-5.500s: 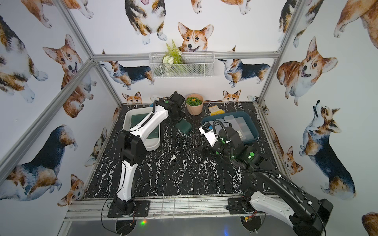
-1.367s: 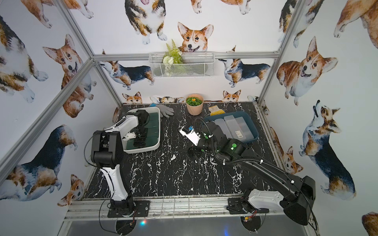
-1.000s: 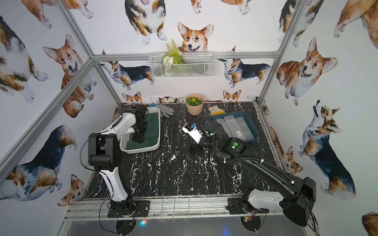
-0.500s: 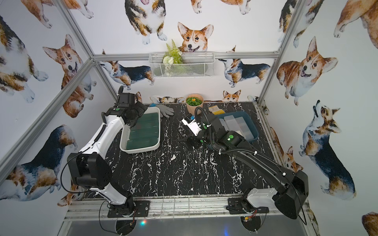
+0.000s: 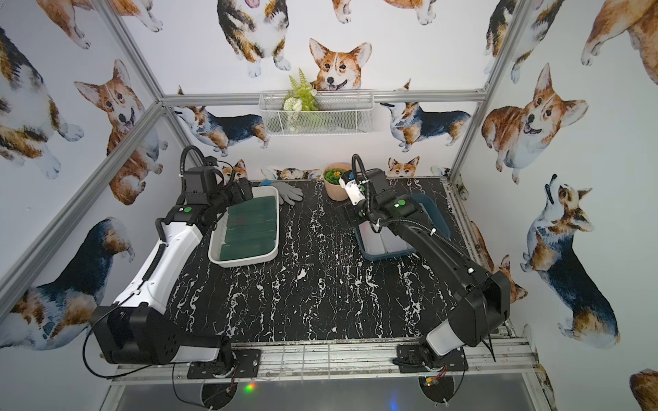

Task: Place the pencil cases by color into the storage box
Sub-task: Place the pencil case at the storage box, then reset both arms

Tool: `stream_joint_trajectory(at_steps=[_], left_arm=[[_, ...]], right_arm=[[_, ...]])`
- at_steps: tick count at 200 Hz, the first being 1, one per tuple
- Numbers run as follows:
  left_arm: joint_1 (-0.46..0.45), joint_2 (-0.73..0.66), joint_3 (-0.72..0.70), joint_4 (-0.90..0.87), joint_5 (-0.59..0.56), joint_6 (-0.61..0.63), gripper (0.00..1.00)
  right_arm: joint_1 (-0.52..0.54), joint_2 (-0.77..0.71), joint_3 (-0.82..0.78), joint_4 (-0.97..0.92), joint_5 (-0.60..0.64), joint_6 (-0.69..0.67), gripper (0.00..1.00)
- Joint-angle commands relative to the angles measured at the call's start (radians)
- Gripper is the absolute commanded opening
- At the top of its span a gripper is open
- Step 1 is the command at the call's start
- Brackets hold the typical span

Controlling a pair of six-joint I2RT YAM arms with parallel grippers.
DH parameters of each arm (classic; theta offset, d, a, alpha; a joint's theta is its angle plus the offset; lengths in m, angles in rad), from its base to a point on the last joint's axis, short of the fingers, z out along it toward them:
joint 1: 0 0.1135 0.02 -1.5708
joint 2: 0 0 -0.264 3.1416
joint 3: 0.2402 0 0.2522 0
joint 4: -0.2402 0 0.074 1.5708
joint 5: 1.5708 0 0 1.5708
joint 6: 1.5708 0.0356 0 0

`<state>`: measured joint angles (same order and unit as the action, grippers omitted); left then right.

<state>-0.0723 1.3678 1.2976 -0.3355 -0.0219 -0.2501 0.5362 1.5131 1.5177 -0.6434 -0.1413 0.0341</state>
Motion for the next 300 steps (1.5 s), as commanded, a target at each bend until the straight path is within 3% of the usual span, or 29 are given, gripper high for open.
stream_joint_trajectory(at_steps=[1, 42, 90, 147, 194, 221, 257, 300], left_arm=[[0.008, -0.065, -0.084, 0.118, -0.018, 0.11, 1.0], [0.016, -0.203, -0.275, 0.196, -0.038, 0.152, 1.0], [0.03, -0.269, -0.454, 0.276, -0.109, 0.151, 1.0], [0.045, -0.207, -0.69, 0.537, -0.116, 0.144, 1.0], [0.046, -0.103, -0.803, 0.748, -0.109, 0.147, 1.0], [0.045, -0.043, -0.814, 0.815, -0.114, 0.167, 1.0], [0.045, 0.051, -0.798, 0.889, -0.102, 0.179, 1.0], [0.045, 0.105, -0.796, 0.946, -0.128, 0.187, 1.0]], right_arm=[[-0.064, -0.022, 0.013, -0.054, 0.016, 0.0, 0.93], [-0.215, -0.176, -0.107, 0.045, 0.015, -0.007, 0.94], [-0.262, -0.437, -0.327, 0.198, 0.064, -0.068, 0.94], [-0.342, -0.716, -0.656, 0.377, 0.069, -0.039, 0.94], [-0.444, -0.832, -0.857, 0.479, 0.051, -0.03, 0.94], [-0.521, -0.84, -0.972, 0.569, -0.012, -0.006, 0.95], [-0.526, -0.742, -1.101, 0.816, -0.036, -0.005, 0.94], [-0.554, -0.502, -1.158, 1.063, 0.023, -0.014, 0.94]])
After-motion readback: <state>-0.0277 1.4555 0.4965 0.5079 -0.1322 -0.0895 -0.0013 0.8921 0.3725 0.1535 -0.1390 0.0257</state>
